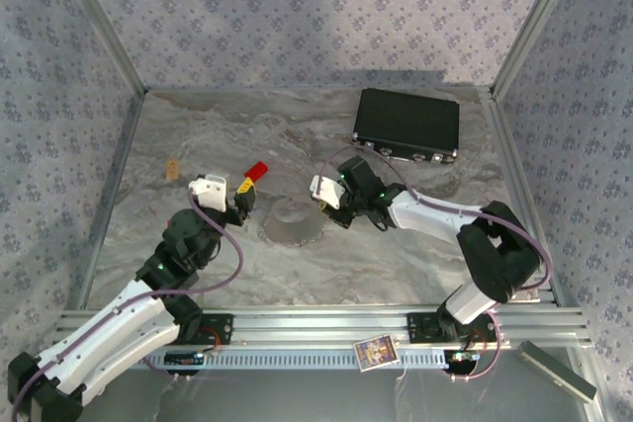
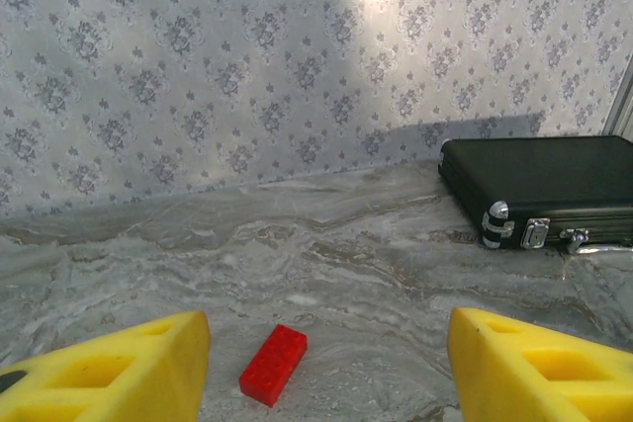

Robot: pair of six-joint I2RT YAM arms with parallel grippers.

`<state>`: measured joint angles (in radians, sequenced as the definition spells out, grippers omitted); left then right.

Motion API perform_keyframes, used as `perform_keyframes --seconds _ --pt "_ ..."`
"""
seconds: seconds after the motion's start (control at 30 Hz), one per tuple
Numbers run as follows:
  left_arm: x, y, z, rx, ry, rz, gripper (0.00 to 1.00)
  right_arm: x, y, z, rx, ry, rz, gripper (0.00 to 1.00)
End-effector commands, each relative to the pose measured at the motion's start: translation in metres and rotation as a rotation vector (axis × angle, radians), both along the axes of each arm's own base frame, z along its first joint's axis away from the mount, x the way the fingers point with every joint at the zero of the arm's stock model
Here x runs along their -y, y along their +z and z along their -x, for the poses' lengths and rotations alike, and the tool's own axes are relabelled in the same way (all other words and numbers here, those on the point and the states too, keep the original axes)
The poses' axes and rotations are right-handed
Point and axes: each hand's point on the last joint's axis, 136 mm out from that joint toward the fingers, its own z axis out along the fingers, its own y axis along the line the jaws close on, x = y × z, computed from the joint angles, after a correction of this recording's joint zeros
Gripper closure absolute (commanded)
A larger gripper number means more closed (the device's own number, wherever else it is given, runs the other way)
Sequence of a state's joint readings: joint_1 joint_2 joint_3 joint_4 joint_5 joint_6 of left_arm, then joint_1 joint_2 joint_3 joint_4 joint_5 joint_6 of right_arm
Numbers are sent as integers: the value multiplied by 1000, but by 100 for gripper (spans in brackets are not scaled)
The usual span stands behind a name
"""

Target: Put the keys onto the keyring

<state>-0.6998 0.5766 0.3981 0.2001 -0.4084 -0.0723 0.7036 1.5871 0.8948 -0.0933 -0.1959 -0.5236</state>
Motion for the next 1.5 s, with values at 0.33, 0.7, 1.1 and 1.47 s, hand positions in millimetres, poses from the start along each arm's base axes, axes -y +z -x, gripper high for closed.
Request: perform_keyframes --seconds 0.33,0.7,1.1,1.47 --pt "-22 -15 -20 -130 123 126 32 55 -52 -27 7 -56 365 100" --pt "-16 -54 -38 -337 123 165 28 86 -31 -35 32 -184 368 64" --pt "7 -113 -38 -610 81 191 23 24 67 -20 -142 -486 -320 61" --pt "32 -145 -40 -750 -2 188 23 34 4 7 -556 -902 -291 67"
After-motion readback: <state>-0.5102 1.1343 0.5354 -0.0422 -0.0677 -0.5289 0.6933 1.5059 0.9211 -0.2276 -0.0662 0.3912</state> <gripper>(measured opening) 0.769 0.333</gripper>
